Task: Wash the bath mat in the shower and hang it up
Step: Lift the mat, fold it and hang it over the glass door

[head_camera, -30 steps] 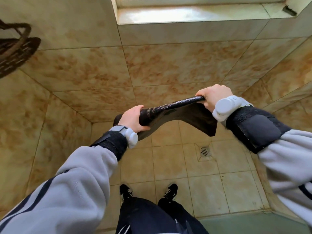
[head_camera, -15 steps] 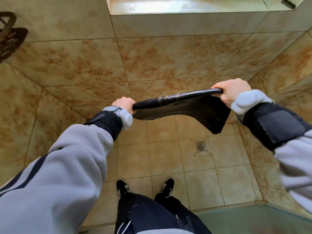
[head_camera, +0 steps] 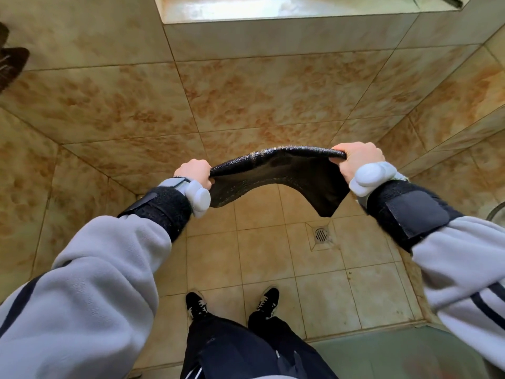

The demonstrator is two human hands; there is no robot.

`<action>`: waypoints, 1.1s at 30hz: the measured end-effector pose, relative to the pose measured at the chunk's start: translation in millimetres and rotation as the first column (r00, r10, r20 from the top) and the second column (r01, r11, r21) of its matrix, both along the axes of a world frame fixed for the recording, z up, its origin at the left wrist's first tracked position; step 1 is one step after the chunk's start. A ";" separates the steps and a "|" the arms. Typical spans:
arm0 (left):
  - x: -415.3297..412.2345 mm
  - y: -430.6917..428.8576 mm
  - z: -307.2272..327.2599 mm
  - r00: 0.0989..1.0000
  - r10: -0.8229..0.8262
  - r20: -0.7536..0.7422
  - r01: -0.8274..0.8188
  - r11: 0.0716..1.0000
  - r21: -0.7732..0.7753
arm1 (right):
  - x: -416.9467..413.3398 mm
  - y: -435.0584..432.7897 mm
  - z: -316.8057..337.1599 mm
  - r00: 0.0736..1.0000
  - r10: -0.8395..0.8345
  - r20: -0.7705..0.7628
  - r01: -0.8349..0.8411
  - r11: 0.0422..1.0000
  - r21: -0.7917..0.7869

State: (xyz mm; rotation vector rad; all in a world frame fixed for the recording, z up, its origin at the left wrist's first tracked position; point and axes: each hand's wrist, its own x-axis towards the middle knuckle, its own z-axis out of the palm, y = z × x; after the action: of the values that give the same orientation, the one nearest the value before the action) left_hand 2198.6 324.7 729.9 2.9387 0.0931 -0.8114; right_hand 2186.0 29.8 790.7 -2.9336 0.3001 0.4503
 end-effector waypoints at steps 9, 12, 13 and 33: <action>-9.3 -50.0 16.2 0.996 0.007 0.090 0.007 0.987 -0.163 | -7.0 58.7 -13.8 0.999 -0.012 0.044 0.005 0.987 0.158; -7.5 -58.4 21.0 0.995 0.003 0.098 0.018 0.977 -0.215 | -3.8 69.0 -11.5 0.993 -0.039 0.108 0.009 0.965 0.262; -7.8 -60.9 21.5 0.995 0.002 0.101 0.022 0.973 -0.231 | -2.7 70.0 -10.6 0.991 -0.060 0.117 0.022 0.953 0.301; -16.6 -115.1 25.6 0.984 -0.110 0.139 0.147 0.946 -0.290 | -12.9 31.3 -5.3 0.980 -0.121 0.159 0.024 0.863 0.505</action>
State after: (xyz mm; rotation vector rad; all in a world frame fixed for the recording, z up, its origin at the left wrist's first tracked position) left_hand 2182.0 209.5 755.6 2.7157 -0.2151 -0.5982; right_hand 2173.1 61.1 785.4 -2.4188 0.2258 0.1979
